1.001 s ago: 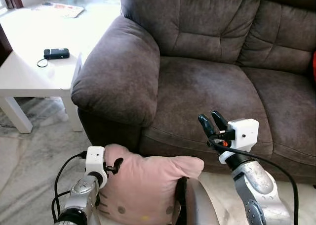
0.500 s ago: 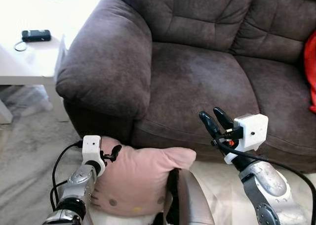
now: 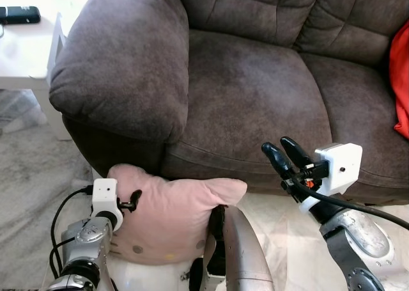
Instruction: Move the pillow to the sofa from floor
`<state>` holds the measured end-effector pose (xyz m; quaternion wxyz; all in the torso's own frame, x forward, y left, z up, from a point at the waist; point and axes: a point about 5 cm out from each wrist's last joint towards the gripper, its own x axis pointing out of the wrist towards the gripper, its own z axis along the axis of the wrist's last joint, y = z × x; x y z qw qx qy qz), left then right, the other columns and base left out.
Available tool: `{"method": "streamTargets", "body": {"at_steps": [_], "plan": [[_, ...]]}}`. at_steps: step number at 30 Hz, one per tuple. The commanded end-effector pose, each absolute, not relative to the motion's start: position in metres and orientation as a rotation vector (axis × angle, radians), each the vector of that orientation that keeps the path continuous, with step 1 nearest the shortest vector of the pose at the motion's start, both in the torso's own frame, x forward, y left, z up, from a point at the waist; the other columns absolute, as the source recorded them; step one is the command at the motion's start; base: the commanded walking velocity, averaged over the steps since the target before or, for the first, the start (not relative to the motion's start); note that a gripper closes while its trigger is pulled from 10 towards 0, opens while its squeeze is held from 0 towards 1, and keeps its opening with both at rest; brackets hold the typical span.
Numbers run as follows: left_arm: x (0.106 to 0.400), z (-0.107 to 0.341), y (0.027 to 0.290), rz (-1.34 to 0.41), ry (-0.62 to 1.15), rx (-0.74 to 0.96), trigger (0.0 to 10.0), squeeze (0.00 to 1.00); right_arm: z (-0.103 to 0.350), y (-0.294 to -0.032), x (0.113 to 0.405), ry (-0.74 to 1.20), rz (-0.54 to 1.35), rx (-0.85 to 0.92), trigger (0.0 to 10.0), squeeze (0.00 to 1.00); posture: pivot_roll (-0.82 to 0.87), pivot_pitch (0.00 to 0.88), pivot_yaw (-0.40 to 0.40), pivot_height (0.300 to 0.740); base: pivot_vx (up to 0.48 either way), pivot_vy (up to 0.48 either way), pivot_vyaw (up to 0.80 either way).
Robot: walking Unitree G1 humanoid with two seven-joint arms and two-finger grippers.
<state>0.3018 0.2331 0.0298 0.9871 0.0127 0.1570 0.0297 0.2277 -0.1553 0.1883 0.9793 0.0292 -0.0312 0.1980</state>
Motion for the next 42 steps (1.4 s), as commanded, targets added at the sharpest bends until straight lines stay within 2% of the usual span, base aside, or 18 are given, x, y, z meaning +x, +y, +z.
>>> {"method": "streamTargets", "body": {"at_steps": [1, 15, 27, 36, 37, 38, 42], "plan": [[0.297, 0.024, 0.234, 0.080, 0.332, 0.030, 10.0, 0.00, 0.192, -0.163, 0.222, -0.061, 0.373, 0.044, 10.0, 0.00, -0.14, 0.297, -0.322, 0.481, 0.000, 0.000, 0.00], [0.310, 0.040, 0.228, 0.040, 0.212, -0.127, 10.0, 0.00, 0.200, -0.172, 0.212, -0.041, 0.365, 0.023, 10.0, 0.00, -0.19, 0.293, -0.343, 0.481, 0.000, 0.000, 0.00], [0.313, 0.037, 0.235, 0.006, 0.333, -0.038, 10.0, 0.00, 0.203, -0.175, 0.208, -0.013, 0.376, 0.004, 10.0, 0.00, -0.20, 0.298, -0.357, 0.481, 0.000, 0.000, 0.00], [0.310, 0.031, 0.234, 0.015, 0.364, -0.050, 10.0, 0.00, 0.204, -0.176, 0.206, 0.001, 0.388, -0.004, 10.0, 0.00, -0.21, 0.300, -0.369, 0.481, 0.000, 0.000, 0.00], [0.310, 0.031, 0.235, 0.025, 0.367, -0.046, 9.5, 0.00, 0.204, -0.176, 0.206, 0.003, 0.389, -0.004, 10.0, 0.00, -0.21, 0.300, -0.370, 0.481, 0.000, 0.000, 0.00], [0.310, 0.031, 0.235, 0.026, 0.366, -0.047, 0.0, 0.00, 0.204, -0.175, 0.207, 0.004, 0.391, -0.005, 10.0, 0.00, -0.21, 0.301, -0.371, 0.481, 0.000, 0.000, 0.00], [0.310, 0.031, 0.234, 0.026, 0.366, -0.047, 0.0, 0.00, 0.204, -0.174, 0.207, 0.007, 0.394, -0.004, 10.0, 0.00, -0.20, 0.301, -0.371, 0.481, 0.000, 0.000, 0.00]]}}
